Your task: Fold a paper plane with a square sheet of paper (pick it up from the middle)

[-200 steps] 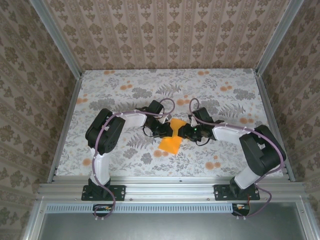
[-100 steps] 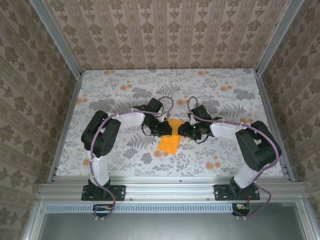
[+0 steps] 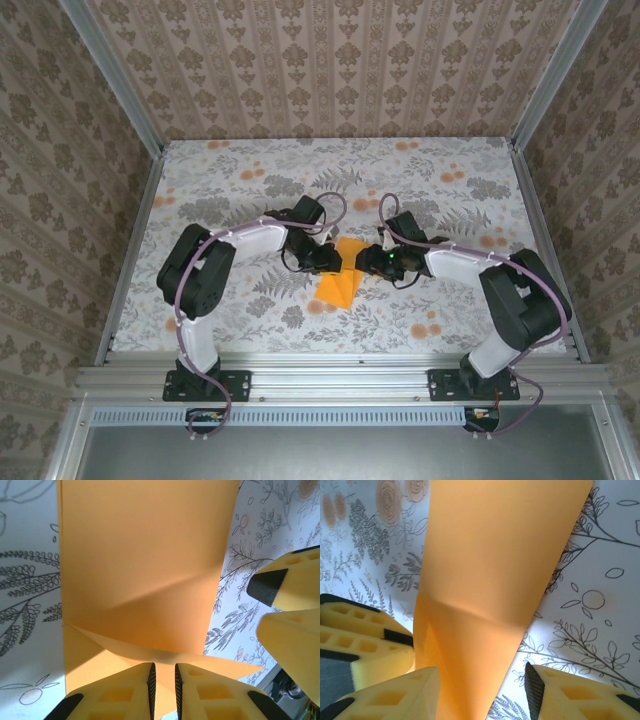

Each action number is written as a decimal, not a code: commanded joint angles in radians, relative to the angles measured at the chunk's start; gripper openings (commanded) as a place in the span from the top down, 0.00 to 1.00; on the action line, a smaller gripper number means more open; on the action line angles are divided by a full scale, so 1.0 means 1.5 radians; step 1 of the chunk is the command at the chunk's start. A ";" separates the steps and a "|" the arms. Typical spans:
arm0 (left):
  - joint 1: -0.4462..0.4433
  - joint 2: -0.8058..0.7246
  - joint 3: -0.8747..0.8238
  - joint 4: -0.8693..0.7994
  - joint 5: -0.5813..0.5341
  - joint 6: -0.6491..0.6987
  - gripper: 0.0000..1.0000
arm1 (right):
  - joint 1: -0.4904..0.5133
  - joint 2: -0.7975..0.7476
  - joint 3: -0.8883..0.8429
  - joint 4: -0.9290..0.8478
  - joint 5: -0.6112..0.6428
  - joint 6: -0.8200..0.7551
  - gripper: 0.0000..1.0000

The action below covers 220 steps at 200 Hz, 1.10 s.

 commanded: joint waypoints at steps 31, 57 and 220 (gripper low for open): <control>-0.003 0.037 0.001 0.001 -0.004 0.023 0.80 | 0.001 -0.009 -0.028 0.030 -0.040 0.026 0.44; -0.003 0.052 0.008 -0.005 -0.012 0.030 0.80 | 0.008 -0.004 -0.031 0.046 -0.046 0.035 0.43; -0.002 0.070 -0.012 -0.010 -0.025 0.042 0.81 | 0.044 0.083 0.020 0.086 -0.064 0.056 0.47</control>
